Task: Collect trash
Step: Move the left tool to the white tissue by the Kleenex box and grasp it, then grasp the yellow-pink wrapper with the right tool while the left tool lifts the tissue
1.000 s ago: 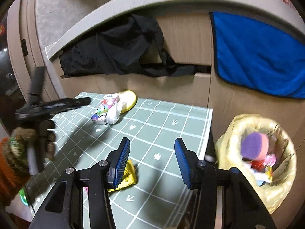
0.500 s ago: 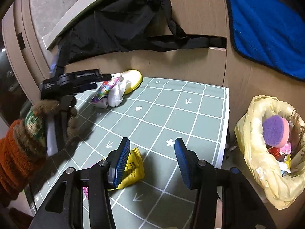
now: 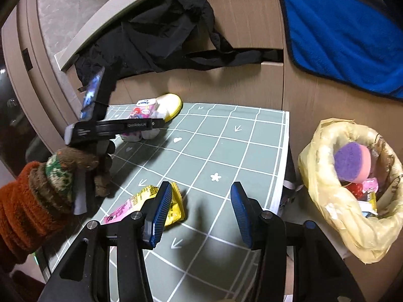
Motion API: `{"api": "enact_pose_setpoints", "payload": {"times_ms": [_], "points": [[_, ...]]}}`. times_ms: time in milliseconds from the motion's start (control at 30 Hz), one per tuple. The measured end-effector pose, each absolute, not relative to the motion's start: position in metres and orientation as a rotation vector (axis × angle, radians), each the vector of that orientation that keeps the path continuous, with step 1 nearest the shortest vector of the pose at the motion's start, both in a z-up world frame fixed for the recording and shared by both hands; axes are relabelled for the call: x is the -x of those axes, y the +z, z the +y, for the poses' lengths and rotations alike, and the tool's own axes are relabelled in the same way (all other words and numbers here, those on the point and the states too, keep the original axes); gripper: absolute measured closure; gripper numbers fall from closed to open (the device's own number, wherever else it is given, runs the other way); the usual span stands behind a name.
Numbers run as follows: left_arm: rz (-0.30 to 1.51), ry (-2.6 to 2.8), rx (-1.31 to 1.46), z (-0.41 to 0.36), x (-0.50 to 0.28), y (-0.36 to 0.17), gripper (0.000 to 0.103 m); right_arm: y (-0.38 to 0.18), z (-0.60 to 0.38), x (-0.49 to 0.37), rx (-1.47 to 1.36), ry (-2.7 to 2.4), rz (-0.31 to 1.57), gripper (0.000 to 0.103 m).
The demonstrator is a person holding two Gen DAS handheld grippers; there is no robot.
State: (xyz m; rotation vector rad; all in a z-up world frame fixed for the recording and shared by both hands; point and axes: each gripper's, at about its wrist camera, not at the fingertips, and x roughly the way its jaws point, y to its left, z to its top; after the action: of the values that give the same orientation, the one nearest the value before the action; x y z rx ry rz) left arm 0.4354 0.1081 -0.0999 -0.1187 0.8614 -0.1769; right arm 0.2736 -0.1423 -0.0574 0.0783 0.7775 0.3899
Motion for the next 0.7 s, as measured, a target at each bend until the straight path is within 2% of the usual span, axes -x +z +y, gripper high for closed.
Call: {"api": "enact_pose_setpoints", "payload": {"times_ms": [167,433,700], "points": [[0.810,-0.203,0.169,0.132,-0.405,-0.076,0.088,-0.052,-0.137,-0.261,-0.101,0.453,0.782,0.057],[0.704,-0.197,0.165,0.168,-0.315,-0.031,0.088,-0.073,-0.103,-0.252,-0.193,0.509,0.910,0.056],[0.676,-0.166,0.218,0.202,-0.262,-0.037,0.088,-0.086,-0.069,-0.274,-0.076,0.437,0.990,0.056]]}}
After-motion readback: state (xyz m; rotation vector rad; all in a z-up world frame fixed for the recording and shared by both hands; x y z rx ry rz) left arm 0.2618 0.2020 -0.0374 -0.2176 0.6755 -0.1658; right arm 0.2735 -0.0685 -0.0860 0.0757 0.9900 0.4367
